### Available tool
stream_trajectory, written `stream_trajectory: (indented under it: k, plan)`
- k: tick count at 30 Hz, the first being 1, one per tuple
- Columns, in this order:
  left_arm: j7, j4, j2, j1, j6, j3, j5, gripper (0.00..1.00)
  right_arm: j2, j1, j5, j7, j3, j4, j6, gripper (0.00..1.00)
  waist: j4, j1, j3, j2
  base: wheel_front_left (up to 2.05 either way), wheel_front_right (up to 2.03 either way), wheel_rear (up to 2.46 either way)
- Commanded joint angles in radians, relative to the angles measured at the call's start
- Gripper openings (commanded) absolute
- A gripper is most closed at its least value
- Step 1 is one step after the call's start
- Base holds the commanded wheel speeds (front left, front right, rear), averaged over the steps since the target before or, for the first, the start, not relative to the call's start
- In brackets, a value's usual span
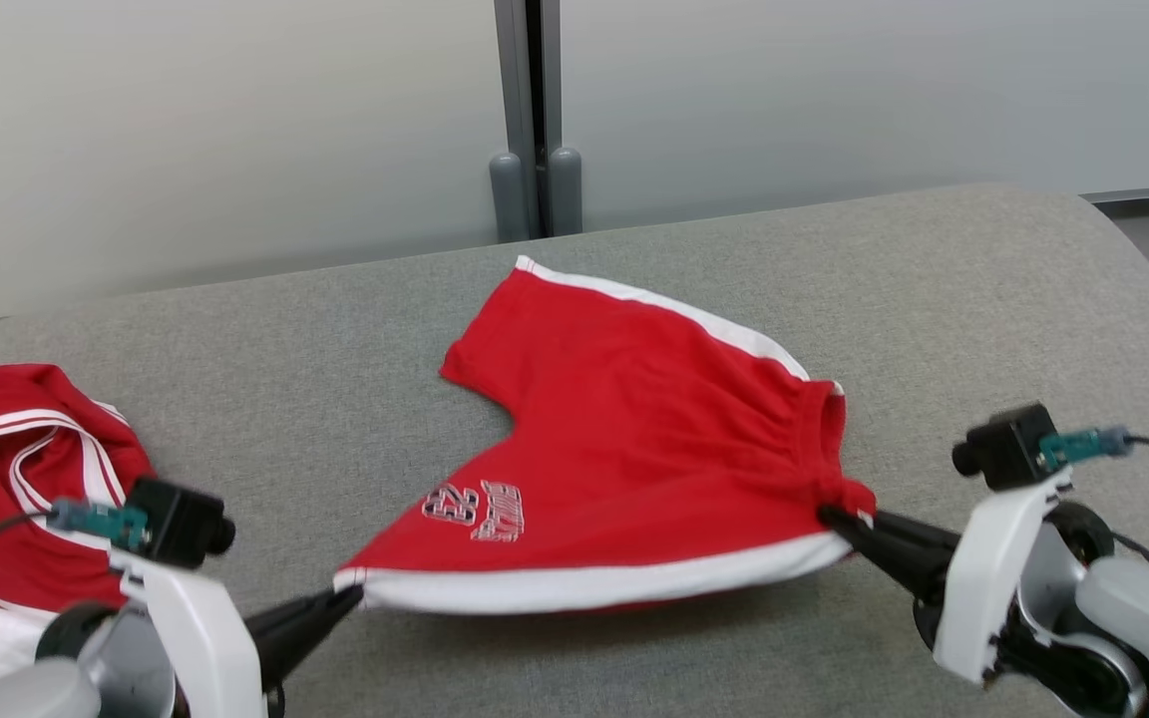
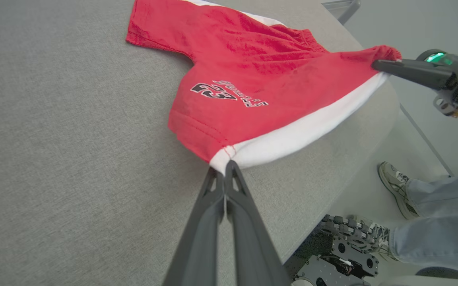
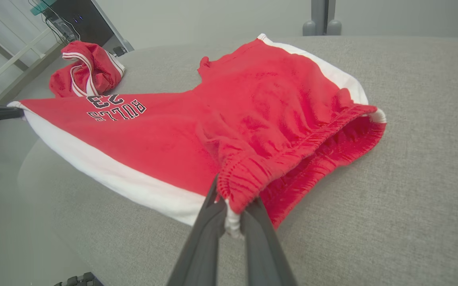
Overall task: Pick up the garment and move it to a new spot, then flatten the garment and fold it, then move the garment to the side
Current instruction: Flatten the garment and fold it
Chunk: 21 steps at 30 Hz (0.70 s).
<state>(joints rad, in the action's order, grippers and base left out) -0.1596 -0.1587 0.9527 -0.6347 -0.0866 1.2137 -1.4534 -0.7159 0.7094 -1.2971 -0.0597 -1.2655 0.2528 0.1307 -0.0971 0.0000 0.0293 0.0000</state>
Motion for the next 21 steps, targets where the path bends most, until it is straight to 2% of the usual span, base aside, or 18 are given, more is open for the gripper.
stream_trajectory:
  k: [1,6,10,15,21]
  plan:
    - [0.015,-0.054,0.03,0.045,-0.03,0.008,-0.012,0.0,-0.032,-0.043,-0.015,-0.001,0.003,-0.041,0.0,0.0,0.002,0.0,-0.009,0.0,0.0,0.0,0.0]
    - [0.04,-0.179,0.09,0.116,-0.09,0.016,-0.03,0.0,-0.117,-0.117,-0.022,-0.014,0.022,-0.134,0.0,0.0,0.005,0.0,-0.011,0.0,0.0,0.0,0.0]
    - [0.029,-0.22,0.121,0.086,-0.113,-0.008,-0.036,0.0,-0.129,-0.156,-0.035,-0.011,0.076,-0.179,0.0,0.0,-0.008,0.0,0.003,0.0,0.0,0.0,0.0]
    - [-0.009,-0.189,0.125,0.024,-0.092,-0.036,-0.032,0.0,-0.095,-0.153,-0.063,-0.027,0.124,-0.188,0.0,0.0,-0.031,0.0,0.035,0.0,0.0,0.0,0.0]
    - [-0.147,-0.108,0.117,-0.112,-0.037,-0.063,-0.014,0.0,-0.041,-0.089,-0.107,-0.082,0.189,-0.176,0.0,0.0,-0.075,0.0,0.137,0.0,0.0,0.0,0.0]
